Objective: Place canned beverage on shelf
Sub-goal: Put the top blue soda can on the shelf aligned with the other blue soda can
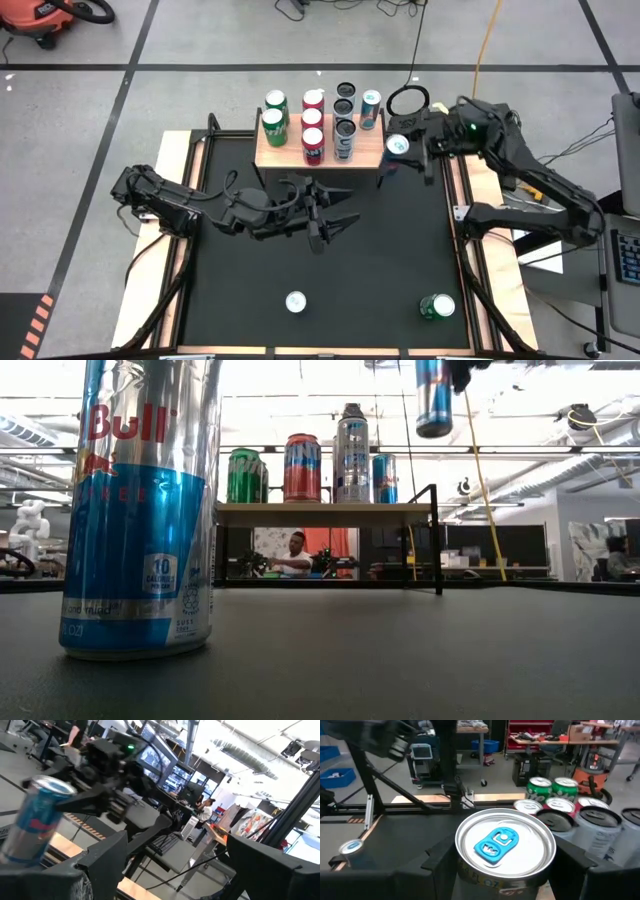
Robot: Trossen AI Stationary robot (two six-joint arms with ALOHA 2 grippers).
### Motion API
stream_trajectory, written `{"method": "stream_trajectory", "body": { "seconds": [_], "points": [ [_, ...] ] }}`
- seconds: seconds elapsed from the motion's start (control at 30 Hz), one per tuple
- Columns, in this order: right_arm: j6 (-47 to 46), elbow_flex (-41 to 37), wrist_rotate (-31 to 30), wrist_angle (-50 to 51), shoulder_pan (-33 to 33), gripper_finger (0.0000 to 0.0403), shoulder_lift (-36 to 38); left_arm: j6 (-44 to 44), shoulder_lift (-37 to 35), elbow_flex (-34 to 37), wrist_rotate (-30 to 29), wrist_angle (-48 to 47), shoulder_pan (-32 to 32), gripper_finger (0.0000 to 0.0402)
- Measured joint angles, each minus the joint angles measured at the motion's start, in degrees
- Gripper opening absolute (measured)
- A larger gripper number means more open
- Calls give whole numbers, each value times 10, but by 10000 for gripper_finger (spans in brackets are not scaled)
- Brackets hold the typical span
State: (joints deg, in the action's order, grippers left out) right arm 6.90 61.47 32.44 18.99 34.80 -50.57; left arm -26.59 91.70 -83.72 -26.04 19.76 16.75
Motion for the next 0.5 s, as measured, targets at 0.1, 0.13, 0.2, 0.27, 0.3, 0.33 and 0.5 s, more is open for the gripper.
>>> {"method": "stream_trajectory", "body": {
  "seconds": [0.1,0.13,0.2,0.27,0.3,0.33,0.5],
  "points": [
    [3,0,43,-28,41,224,-32,0,0,0,-9,-11,-1,342],
    [5,0,52,-37,52,224,-42,0,0,0,-14,-16,-1,342],
    [9,0,54,-44,67,224,-61,0,0,0,-17,-22,-1,342],
    [18,0,54,-48,76,224,-77,0,0,0,-19,-23,-1,342],
    [23,0,54,-49,79,224,-85,0,0,0,-19,-23,-1,342],
    [28,0,54,-51,81,224,-92,0,0,0,-19,-23,-1,342],
    [48,0,56,-68,92,224,-119,1,0,0,-19,-24,-2,342]
  ]
}}
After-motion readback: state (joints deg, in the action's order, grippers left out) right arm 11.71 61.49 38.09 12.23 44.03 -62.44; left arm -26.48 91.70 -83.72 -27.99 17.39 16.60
